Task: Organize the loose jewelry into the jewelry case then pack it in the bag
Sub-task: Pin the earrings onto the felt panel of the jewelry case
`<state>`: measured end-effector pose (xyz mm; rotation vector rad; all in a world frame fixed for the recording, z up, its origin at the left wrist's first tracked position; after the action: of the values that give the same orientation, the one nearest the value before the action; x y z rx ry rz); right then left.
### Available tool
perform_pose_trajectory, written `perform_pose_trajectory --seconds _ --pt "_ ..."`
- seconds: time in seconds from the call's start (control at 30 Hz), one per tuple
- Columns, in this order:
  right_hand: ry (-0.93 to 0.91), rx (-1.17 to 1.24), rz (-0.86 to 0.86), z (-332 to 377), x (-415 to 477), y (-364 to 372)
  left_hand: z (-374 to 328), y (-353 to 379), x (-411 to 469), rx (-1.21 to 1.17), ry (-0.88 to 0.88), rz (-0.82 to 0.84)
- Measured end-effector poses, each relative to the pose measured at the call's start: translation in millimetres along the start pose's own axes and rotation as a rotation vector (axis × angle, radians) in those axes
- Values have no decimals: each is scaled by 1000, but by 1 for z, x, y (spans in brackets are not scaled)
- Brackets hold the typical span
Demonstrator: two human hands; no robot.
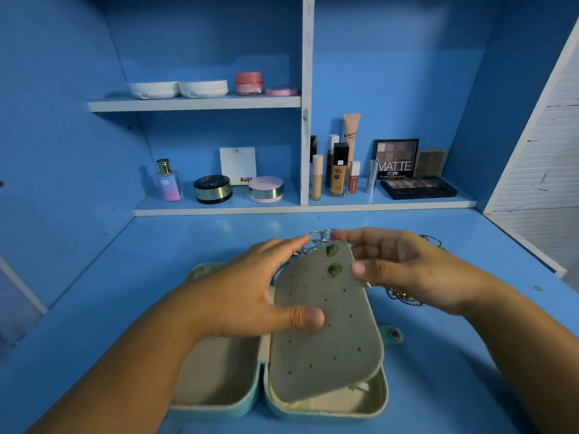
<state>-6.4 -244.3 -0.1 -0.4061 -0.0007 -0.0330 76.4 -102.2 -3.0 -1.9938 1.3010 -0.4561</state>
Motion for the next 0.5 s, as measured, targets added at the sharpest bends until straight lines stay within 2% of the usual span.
perform_pose_trajectory --seconds 0.13,0.37,0.5 --pt "68 -146 46 -9 -3 -6 0 11 -3 191 -89 84" --pt "106 -586 128 -17 -2 -7 7 15 -2 274 -129 91" --pt "146 -728 126 -21 -4 -9 8 16 -2 271 -144 98"
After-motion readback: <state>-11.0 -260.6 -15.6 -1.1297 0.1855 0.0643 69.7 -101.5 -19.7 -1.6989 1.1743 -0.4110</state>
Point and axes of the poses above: each hand's wrist, its own x-axis towards the middle knuckle, its own y-axis out of the palm, z = x × y, the point moved 8 cm from there along x, towards the middle knuckle, and after that the axes turned 14 degrees about -x, right-handed, at the moved point
